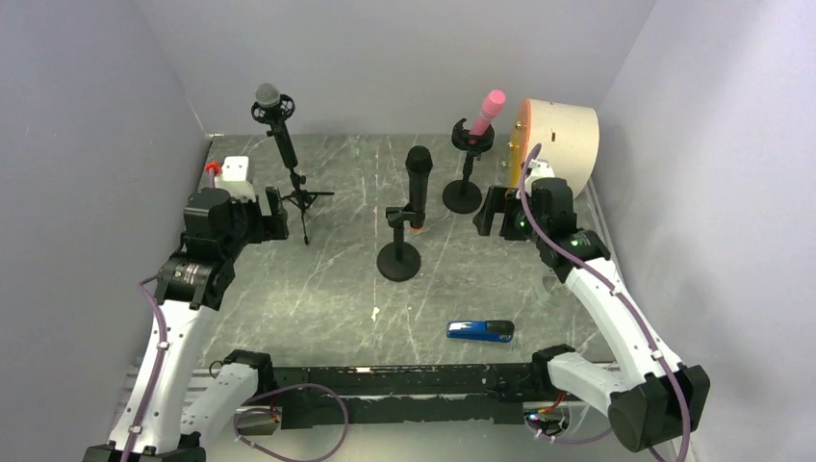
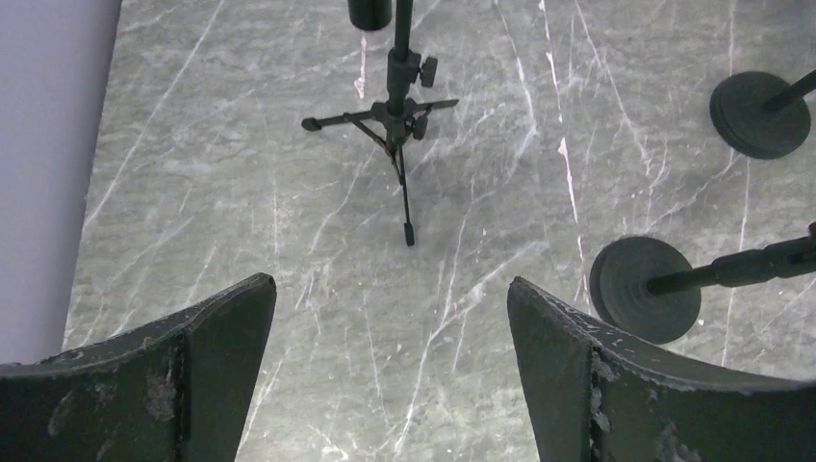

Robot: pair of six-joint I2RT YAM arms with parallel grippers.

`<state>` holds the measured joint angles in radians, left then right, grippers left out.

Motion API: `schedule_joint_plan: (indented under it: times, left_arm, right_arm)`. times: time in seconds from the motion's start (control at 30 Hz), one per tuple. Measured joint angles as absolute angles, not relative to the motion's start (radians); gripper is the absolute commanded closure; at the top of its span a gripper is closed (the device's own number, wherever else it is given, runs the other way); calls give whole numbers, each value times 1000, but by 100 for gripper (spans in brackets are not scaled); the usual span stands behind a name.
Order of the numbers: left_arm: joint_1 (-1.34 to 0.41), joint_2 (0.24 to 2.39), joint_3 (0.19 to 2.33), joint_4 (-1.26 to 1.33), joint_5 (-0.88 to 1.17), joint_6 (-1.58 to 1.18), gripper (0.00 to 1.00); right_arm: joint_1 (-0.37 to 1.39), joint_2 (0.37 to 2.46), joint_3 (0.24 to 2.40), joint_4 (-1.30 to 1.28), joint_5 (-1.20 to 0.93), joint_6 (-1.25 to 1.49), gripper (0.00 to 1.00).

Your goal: Remove the microphone from the stand

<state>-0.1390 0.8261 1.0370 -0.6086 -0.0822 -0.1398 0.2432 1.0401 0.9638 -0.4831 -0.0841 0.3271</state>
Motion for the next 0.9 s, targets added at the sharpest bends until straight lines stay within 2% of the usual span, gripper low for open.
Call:
schedule_joint_plan:
  times: [0.2,0.37,0.67,0.9]
  left_arm:
    - [-139,795,963,-611,-86,-147,5]
    - [-139,741,908,-617,-168,-171,5]
    - [-139,657,859,-616,-177,-179,5]
    - [-139,666,859,-619,-183,-181,5]
  right_arm:
    - [284,951,841,-503,-41,373,1]
    - [285,860,768,-557,-38,402,1]
    - [305,695,685,-664,-222,475,1]
    - [456,664,671,-733,-267,558,4]
